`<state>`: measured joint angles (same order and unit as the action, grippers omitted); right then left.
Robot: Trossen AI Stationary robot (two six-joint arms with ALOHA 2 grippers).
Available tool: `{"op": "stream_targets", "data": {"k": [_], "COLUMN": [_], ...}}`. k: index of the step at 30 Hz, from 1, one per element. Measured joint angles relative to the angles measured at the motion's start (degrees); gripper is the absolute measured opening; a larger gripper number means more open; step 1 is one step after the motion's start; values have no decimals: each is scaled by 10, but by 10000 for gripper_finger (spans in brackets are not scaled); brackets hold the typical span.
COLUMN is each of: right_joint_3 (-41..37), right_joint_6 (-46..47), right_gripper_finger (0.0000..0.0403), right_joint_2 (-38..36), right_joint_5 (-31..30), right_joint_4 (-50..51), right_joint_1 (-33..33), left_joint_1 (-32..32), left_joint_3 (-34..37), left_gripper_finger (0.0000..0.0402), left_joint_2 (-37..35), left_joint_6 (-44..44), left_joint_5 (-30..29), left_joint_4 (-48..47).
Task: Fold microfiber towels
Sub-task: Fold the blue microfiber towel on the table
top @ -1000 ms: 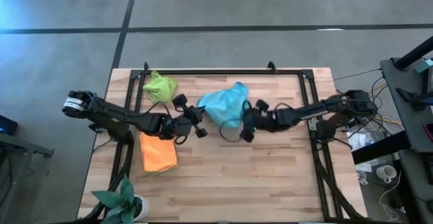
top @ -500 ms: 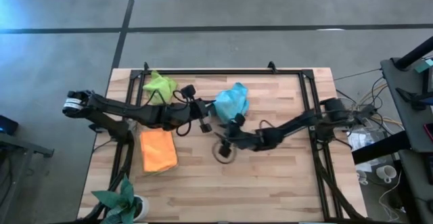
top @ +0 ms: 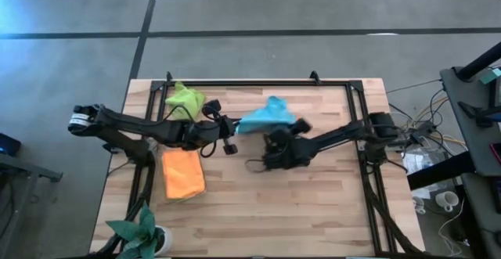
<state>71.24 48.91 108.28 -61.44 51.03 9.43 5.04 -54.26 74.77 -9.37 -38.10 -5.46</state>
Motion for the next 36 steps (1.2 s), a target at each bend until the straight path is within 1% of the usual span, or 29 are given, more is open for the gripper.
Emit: {"op": "stream_targets", "data": {"k": [2,4,5,8,11,13,14,16,18,20,22,26,28,29,31,33,34,36], "right_joint_3": [-4,-13,-19,-36,-56,-72,-81,-105,-132,-162,-193,-253,-277,-286,-297,-302,-304,-304], "right_joint_6": [58,89,90,28,-84,-175,-219,-284,-316,-328,-329,-313,-310,-308,-306,-328,-343,-379], "right_gripper_finger": [166,166,166,164,160,158,157,155,155,156,158,157,155,154,148,139,134,125], "right_joint_2": [-30,-67,-85,-137,-187,-217,-230,-256,-280,-298,-306,-310,-302,-297,-282,-265,-256,-236], "right_joint_5": [-22,-39,-39,-31,-4,45,81,172,257,314,340,353,377,392,397,403,417,471], "right_joint_4": [109,162,177,155,88,23,-16,-80,-134,-163,-168,-172,-181,-186,-195,-213,-223,-254], "right_joint_1": [-2,-9,-14,-38,-64,-86,-98,-117,-120,-104,-79,-29,-18,-17,-26,-41,-51,-75], "left_joint_1": [4,9,11,19,27,32,34,35,36,35,35,33,33,33,33,33,33,33], "left_joint_3": [0,1,0,0,1,2,2,2,2,2,2,2,2,2,2,2,2,2], "left_gripper_finger": [0,0,0,0,0,0,0,0,0,0,0,0,0,0,0,0,0,0], "left_joint_2": [-1,-2,0,1,2,2,2,2,2,2,2,2,2,2,2,2,2,4], "left_joint_6": [1,1,3,15,28,34,37,45,46,47,47,46,46,46,46,46,46,46], "left_joint_5": [23,53,71,95,104,106,106,106,106,105,105,105,105,105,104,104,104,104], "left_joint_4": [-1,-4,0,-5,-5,-10,-12,-13,-17,-17,-16,-16,-16,-15,-16,-16,-16,-16]}}
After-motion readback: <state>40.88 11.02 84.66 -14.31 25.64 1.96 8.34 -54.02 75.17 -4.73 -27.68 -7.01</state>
